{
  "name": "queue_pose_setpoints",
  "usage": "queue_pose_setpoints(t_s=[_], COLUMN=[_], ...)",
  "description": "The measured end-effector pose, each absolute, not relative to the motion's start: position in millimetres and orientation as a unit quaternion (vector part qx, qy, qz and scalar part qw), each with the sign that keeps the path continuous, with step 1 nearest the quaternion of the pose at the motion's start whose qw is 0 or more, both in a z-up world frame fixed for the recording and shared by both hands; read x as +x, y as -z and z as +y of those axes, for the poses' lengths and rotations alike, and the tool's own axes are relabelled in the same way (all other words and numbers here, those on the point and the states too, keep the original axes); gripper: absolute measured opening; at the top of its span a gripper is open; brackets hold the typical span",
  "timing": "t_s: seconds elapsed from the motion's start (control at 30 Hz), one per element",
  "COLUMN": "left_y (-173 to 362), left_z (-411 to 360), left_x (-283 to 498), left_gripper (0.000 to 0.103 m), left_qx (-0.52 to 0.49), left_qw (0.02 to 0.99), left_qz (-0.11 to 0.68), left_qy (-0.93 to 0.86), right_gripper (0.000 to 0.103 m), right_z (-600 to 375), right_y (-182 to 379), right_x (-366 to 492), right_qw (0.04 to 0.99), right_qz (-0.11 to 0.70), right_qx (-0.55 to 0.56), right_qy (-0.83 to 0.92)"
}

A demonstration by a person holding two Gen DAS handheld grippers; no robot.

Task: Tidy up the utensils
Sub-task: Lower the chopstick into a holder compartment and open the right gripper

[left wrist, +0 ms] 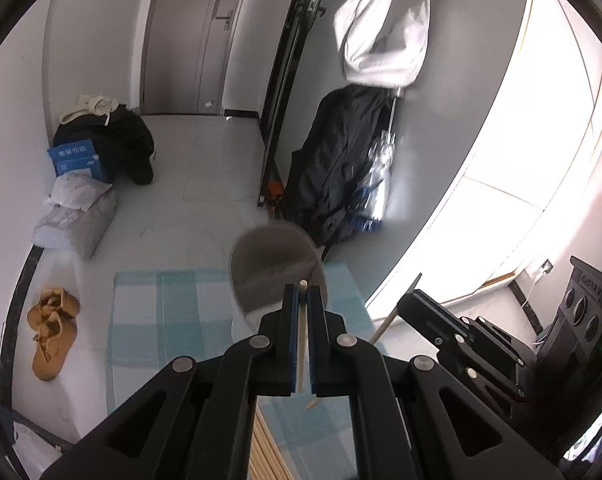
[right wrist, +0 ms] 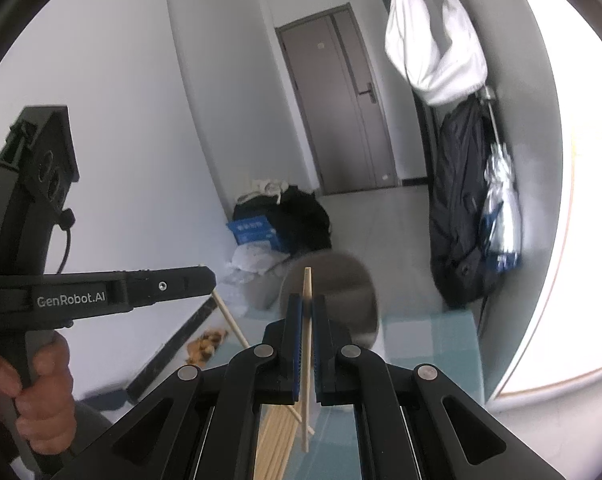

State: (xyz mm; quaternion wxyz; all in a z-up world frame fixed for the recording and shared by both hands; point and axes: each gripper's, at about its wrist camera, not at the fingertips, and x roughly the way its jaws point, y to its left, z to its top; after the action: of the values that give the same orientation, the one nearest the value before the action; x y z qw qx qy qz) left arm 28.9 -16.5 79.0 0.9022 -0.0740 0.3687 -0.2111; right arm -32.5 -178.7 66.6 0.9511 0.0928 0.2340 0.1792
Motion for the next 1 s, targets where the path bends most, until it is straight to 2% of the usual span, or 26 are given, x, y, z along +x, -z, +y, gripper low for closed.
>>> queue_pose_setpoints(t_s=[0.43,0.77,1.0], left_y=[-140,-119,-90], left_z=[-5,-6,-10], left_x=[91,122,136], left_gripper=[0.0,0.0,0.0], left_qx=[-0.085,-0.058,-0.038], left_qw=[0.917,0.918,0.907], left_qz=[0.328,0.328,0.359], left_qy=[0.212,0.214,0.218], right_gripper=[0.004,0.004,0.004], right_z=[-180,-162,-151], right_y=[-151,-123,-85], right_x=[42,91,100], right_qw=[0.965,0.962,0.947], right_qz=[0.171,0.153,0.185], right_qx=[0.051,0.005,-0.026], right_qy=[-0.191,-0.227,-0.261])
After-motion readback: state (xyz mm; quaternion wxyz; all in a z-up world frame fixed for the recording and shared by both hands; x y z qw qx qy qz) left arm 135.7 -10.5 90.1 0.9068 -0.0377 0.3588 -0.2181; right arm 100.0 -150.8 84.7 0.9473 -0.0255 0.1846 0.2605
